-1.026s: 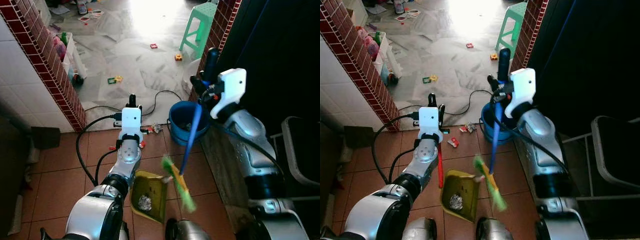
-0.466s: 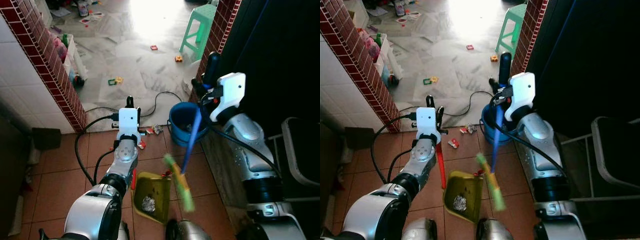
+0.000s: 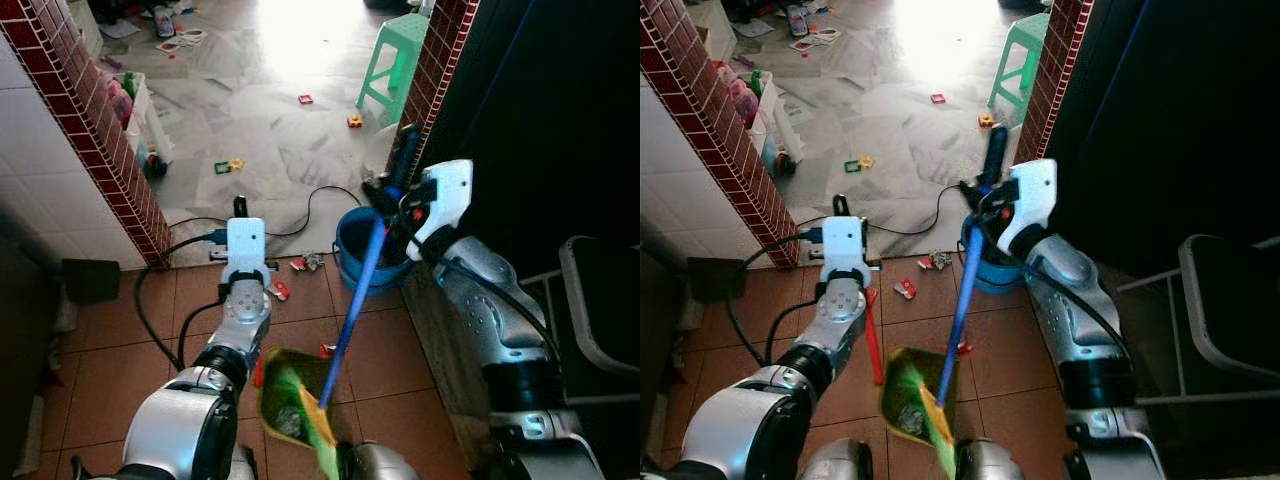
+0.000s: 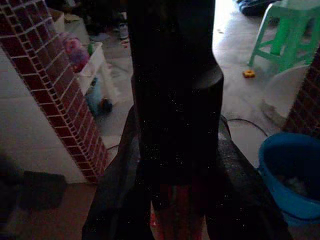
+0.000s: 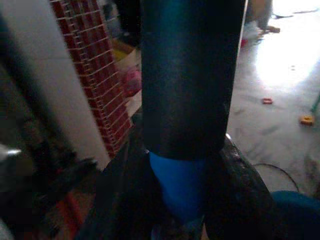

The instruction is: Sweep floor

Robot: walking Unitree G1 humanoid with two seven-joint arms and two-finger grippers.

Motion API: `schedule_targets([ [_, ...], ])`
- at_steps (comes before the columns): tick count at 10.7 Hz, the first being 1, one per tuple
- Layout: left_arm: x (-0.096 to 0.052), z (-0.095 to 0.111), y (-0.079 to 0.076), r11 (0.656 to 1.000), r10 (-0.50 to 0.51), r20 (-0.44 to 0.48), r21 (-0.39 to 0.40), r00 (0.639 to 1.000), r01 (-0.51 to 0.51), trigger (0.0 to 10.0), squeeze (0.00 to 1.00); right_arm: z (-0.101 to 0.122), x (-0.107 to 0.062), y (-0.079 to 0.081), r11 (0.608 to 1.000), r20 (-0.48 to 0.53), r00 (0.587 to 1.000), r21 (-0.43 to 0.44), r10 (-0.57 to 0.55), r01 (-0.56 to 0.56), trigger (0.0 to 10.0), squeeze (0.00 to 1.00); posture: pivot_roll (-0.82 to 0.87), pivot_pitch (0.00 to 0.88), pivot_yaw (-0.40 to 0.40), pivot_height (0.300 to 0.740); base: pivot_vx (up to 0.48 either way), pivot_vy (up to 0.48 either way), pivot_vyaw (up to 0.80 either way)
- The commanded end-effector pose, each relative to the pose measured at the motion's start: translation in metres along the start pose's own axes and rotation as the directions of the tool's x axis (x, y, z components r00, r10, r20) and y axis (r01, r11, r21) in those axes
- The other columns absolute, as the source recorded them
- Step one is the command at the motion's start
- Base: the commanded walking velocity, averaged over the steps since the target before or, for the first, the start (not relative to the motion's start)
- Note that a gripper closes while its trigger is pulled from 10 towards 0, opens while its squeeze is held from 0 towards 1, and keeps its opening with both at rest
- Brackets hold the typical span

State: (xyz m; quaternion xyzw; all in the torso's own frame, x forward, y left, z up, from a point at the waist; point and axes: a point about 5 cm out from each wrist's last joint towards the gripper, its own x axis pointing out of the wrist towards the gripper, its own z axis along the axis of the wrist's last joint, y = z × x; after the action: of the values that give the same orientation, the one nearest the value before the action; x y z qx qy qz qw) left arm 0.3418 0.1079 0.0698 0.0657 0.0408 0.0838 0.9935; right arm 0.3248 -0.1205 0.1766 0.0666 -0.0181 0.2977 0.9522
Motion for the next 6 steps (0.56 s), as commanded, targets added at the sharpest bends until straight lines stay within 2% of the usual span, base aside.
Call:
schedule_targets([
  [1,-0.001,-0.009,0.006,0.994,-0.006,-0.031,0.113,1.000,0.009,10.0,0.00,0.018,0.001,0.010,0.997,0.066,0.995,-0.029,0.070,-0.068,10.0,0.00,-0.14,0.041,-0.030,0.740,0.000,0.000,0.00],
  [3,0.007,-0.001,0.026,0.985,0.106,0.025,0.132,0.994,-0.108,10.0,0.00,0.042,0.003,0.012,0.977,0.175,0.982,-0.211,0.066,-0.029,10.0,0.00,-0.13,0.046,-0.026,0.740,0.000,0.000,0.00],
  [5,0.010,0.008,0.040,0.977,0.171,0.089,0.113,0.981,-0.180,10.0,0.00,0.049,0.003,0.004,0.967,0.225,0.974,-0.248,0.004,0.053,10.0,0.00,-0.11,0.048,-0.027,0.740,0.000,0.000,0.00],
  [6,0.010,0.008,0.044,0.970,0.198,0.094,0.121,0.976,-0.209,10.0,0.00,0.050,0.004,0.001,0.965,0.241,0.970,-0.248,-0.024,0.086,10.0,0.00,-0.10,0.052,-0.029,0.740,0.000,0.000,0.00],
])
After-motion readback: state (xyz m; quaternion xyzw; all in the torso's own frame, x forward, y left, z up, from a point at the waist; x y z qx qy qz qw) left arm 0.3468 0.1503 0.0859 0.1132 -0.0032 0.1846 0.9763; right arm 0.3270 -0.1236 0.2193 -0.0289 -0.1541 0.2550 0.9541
